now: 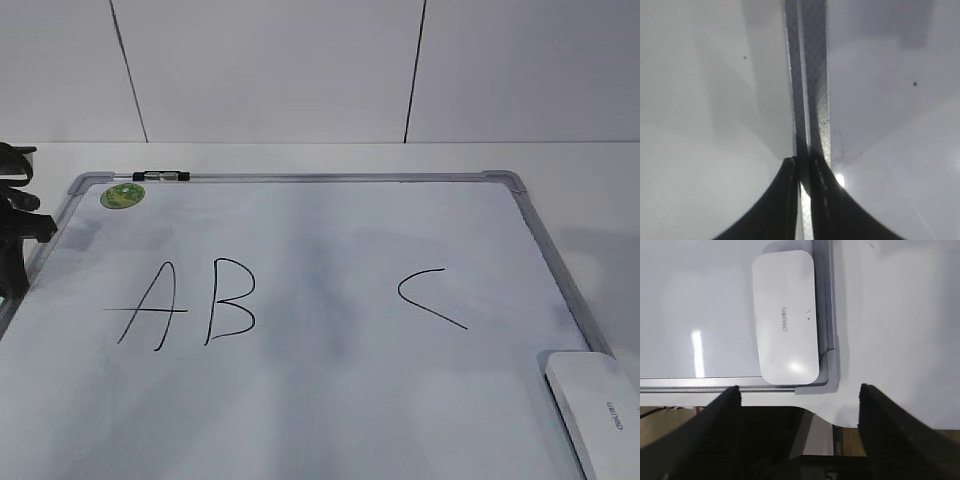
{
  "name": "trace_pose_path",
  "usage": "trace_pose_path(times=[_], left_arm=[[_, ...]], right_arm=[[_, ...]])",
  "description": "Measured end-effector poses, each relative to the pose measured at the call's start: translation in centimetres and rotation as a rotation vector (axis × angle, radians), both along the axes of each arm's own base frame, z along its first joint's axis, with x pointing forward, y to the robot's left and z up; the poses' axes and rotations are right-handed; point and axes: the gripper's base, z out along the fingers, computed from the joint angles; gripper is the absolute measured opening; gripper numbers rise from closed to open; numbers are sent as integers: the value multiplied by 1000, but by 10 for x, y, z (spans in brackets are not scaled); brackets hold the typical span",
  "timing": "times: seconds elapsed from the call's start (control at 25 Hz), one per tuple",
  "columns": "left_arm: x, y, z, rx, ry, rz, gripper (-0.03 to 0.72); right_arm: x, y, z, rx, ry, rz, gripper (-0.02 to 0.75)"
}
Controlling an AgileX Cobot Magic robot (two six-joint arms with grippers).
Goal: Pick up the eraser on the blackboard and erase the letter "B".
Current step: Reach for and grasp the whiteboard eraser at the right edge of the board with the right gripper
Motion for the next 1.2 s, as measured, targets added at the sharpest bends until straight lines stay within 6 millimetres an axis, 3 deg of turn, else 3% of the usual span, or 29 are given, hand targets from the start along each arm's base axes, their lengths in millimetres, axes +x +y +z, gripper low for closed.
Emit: trace_pose_path(times=[0.36,0.6,0.88,1.2], left_arm=[[0,0,0,-2,4,2,20],[0,0,0,-2,4,2,20],[-1,0,0,-2,6,2,20],[-1,0,0,-4,8,3,20]], right_arm=[[15,9,-10,95,89,-6,660],[30,10,-24,97,169,-6,669],[49,16,-48,57,293,46,669],[72,43,-84,2,381,109,669]])
